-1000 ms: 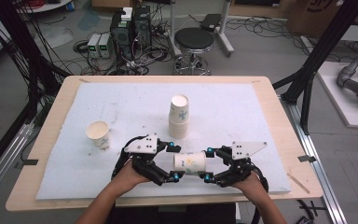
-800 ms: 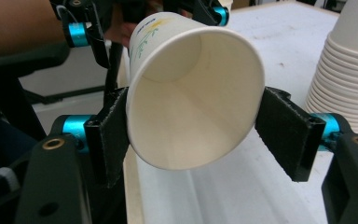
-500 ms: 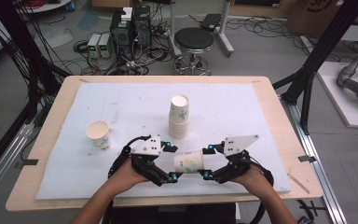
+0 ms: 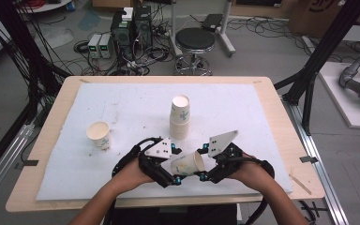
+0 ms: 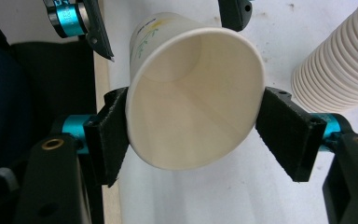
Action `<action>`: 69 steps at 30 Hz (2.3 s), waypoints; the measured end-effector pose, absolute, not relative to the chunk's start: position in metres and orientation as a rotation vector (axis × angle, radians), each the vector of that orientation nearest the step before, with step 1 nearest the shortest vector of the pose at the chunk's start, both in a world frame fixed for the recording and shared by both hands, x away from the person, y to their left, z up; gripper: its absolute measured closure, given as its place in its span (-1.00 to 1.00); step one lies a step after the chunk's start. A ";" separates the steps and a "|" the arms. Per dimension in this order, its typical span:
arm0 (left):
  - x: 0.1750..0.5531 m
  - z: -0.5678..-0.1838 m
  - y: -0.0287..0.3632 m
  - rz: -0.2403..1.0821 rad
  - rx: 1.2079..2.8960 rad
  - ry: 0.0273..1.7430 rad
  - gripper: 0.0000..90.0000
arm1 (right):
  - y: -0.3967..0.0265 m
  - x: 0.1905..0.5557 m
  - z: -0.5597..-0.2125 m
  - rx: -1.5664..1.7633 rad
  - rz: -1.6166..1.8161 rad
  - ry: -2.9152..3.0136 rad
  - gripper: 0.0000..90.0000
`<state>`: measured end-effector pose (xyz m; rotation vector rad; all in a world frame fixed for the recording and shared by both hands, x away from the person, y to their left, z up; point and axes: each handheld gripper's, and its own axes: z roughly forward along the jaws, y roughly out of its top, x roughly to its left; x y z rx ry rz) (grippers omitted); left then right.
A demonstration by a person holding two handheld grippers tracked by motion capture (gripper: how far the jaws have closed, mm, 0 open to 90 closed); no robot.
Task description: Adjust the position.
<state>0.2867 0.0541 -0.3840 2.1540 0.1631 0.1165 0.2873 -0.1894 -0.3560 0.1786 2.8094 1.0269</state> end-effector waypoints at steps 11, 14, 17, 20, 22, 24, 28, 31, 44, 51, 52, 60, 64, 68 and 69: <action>0.288 -0.386 0.046 0.128 2.228 0.135 -0.62 | -0.179 0.288 -0.350 0.130 0.919 2.831 -0.35; 0.289 -0.387 0.044 0.123 2.244 0.135 -0.60 | -0.176 0.289 -0.349 0.110 0.888 2.831 -0.35; 0.290 -0.387 0.042 0.120 2.256 0.143 -0.58 | -0.174 0.288 -0.349 0.094 0.859 2.835 -0.35; 0.291 -0.388 0.039 0.121 2.274 0.144 -0.58 | -0.171 0.288 -0.348 0.080 0.830 2.833 -0.35; 0.292 -0.389 0.037 0.119 2.289 0.140 -0.57 | -0.169 0.288 -0.349 0.071 0.816 2.834 -0.35; 0.293 -0.389 0.036 0.118 2.300 0.142 -0.57 | -0.168 0.288 -0.349 0.060 0.801 2.835 -0.35; 0.294 -0.390 0.034 0.119 2.320 0.147 -0.54 | -0.165 0.288 -0.350 0.041 0.769 2.838 -0.35; 0.294 -0.390 0.033 0.113 2.329 0.147 -0.50 | -0.164 0.287 -0.350 0.039 0.757 2.843 -0.35; 0.293 -0.393 0.030 0.069 2.329 0.108 -0.24 | -0.165 0.287 -0.352 0.034 0.793 2.860 -0.36; 0.294 -0.394 0.036 0.069 2.287 0.146 -0.26 | -0.176 0.290 -0.354 0.141 0.998 2.833 -0.49; 0.294 -0.395 0.037 0.067 2.280 0.154 -0.27 | -0.178 0.290 -0.353 0.158 1.039 2.823 -0.51; 0.295 -0.403 0.048 0.053 2.194 0.234 -0.29 | -0.205 0.293 -0.355 0.311 1.273 2.724 -0.51; 0.295 -0.407 0.054 0.059 2.159 0.266 -0.29 | -0.217 0.294 -0.360 0.388 1.340 2.680 -0.51; 0.296 -0.411 0.063 0.062 2.109 0.305 -0.29 | -0.230 0.294 -0.363 0.463 1.419 2.609 -0.51; 0.295 -0.412 0.064 0.063 2.092 0.319 -0.29 | -0.233 0.294 -0.364 0.476 1.439 2.594 -0.51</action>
